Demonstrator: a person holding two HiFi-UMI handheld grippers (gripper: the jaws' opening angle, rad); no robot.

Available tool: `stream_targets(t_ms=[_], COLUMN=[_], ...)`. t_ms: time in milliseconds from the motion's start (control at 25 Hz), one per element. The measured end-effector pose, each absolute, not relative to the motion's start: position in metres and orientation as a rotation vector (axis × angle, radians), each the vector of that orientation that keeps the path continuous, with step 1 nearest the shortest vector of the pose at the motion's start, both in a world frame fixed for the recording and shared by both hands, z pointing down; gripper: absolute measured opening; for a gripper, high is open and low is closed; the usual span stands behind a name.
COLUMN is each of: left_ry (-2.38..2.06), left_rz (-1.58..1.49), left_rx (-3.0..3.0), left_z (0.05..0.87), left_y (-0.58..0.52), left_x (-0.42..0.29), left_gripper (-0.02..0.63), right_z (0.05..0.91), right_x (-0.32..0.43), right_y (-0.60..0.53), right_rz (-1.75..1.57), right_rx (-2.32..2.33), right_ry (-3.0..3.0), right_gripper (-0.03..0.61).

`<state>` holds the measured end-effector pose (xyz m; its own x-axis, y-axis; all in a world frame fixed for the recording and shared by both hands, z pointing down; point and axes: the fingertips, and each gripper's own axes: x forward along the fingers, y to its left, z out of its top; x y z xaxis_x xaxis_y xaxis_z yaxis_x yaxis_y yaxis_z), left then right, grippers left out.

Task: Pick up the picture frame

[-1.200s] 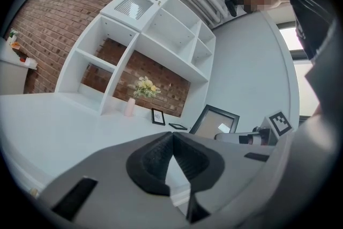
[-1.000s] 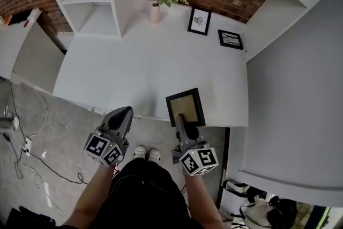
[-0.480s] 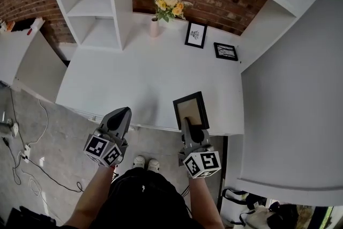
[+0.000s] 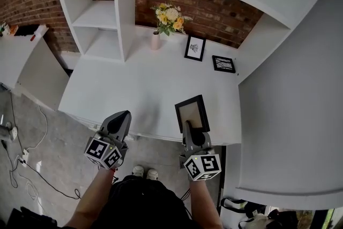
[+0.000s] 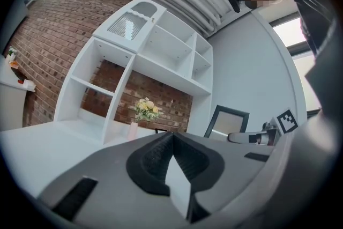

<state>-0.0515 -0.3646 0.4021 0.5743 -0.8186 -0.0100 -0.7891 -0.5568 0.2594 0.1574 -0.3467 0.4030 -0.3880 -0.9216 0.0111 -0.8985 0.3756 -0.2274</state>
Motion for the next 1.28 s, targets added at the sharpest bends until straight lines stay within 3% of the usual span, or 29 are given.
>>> stream_targets(t_ms=[1280], left_ry=[-1.310], left_rz=[-0.254], left_rx=[2.642], left_z=[0.370], left_y=[-0.378], left_x=[-0.063], left_gripper=[0.006], right_z=[0.371], right_x=[0.159], right_y=[-0.348], right_rz=[-0.177], right_rx=[-1.753], right_ry=[2.467], right_gripper=[0.037])
